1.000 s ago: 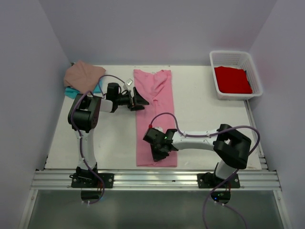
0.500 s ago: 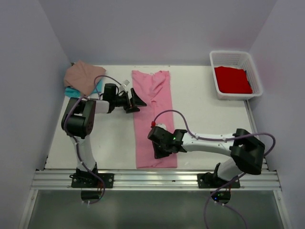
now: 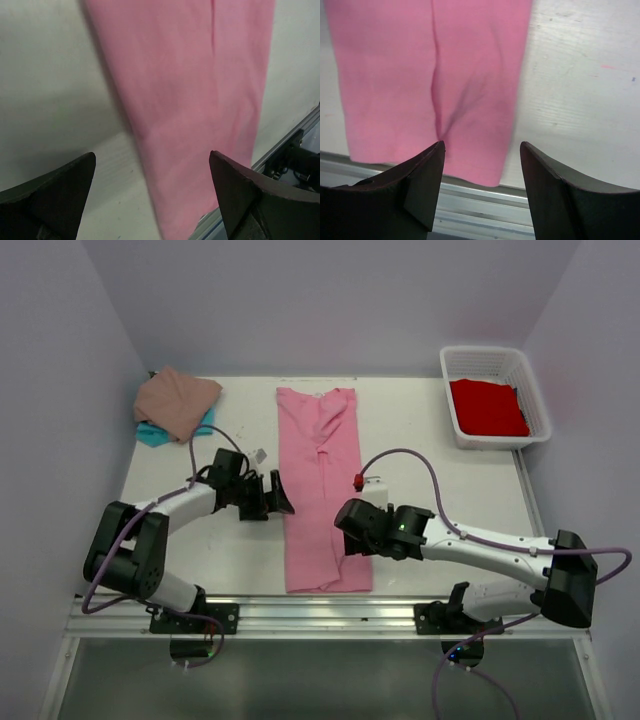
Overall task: Fold and stack the t-shirts
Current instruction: Grab the bottom of the folded rectangular tshirt with both arms
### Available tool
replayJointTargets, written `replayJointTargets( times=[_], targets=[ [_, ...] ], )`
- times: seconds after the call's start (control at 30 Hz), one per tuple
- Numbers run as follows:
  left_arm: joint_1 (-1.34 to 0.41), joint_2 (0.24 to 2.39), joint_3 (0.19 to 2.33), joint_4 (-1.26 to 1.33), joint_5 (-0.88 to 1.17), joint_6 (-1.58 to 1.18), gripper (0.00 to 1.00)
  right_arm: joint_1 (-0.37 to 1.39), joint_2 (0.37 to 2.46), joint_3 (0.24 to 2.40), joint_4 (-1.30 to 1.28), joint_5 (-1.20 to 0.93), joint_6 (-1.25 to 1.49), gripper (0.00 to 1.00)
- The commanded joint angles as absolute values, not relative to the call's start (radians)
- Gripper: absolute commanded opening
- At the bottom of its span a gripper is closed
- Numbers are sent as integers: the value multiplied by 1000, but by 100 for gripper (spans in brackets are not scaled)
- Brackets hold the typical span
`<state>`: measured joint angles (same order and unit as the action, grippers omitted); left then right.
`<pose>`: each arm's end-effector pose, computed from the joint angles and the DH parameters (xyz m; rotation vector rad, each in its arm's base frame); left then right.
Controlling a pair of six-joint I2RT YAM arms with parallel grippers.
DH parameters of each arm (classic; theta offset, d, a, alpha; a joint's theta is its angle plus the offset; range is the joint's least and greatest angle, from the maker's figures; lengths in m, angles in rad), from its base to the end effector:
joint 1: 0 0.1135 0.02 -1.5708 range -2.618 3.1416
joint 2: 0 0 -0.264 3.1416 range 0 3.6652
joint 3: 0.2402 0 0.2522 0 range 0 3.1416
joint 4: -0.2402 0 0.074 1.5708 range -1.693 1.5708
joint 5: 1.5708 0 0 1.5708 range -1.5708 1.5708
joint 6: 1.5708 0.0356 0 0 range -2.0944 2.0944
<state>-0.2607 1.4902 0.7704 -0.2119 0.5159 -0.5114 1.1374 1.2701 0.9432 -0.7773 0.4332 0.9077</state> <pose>0.2709 -0.0905 0.1760 -0.0991 2.5875 -0.9519 0.1147 0.2123 0.2489 -0.1583 2.5256 0.2227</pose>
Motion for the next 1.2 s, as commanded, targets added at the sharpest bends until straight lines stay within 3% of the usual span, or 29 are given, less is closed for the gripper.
replayJointTargets(
  times=[0.0,0.07,0.17,0.27,0.4,0.57,0.63,0.7,0.93,1.17],
  targets=[
    [-297,1462,669,-209,544,-529,100,1103,1227,937,-854,571,989,66],
    [-352,1436,649,-181,551,-549,100,1066,1195,940,-847,589,964,64],
    [-391,1437,681,-141,545,-560,100,845,1152,950,-723,478,818,60],
    [-391,1502,829,-196,542,-519,100,647,1215,1008,-583,359,692,53],
    [-388,1641,1133,-236,488,-466,100,563,1443,1225,-541,238,557,50],
    [-341,1827,1393,-267,508,-474,100,493,1872,1648,-609,3,456,14],
    [-319,1893,1446,-244,518,-480,99,477,1972,1814,-649,-44,445,7],
    [-299,1949,1476,-227,547,-492,98,453,2106,1903,-669,-95,442,8],
    [-206,2060,1470,-137,606,-517,97,359,2379,2135,-631,-253,491,43],
    [-192,2122,1460,-72,644,-535,97,338,2562,2296,-592,-331,537,44]
  ],
)
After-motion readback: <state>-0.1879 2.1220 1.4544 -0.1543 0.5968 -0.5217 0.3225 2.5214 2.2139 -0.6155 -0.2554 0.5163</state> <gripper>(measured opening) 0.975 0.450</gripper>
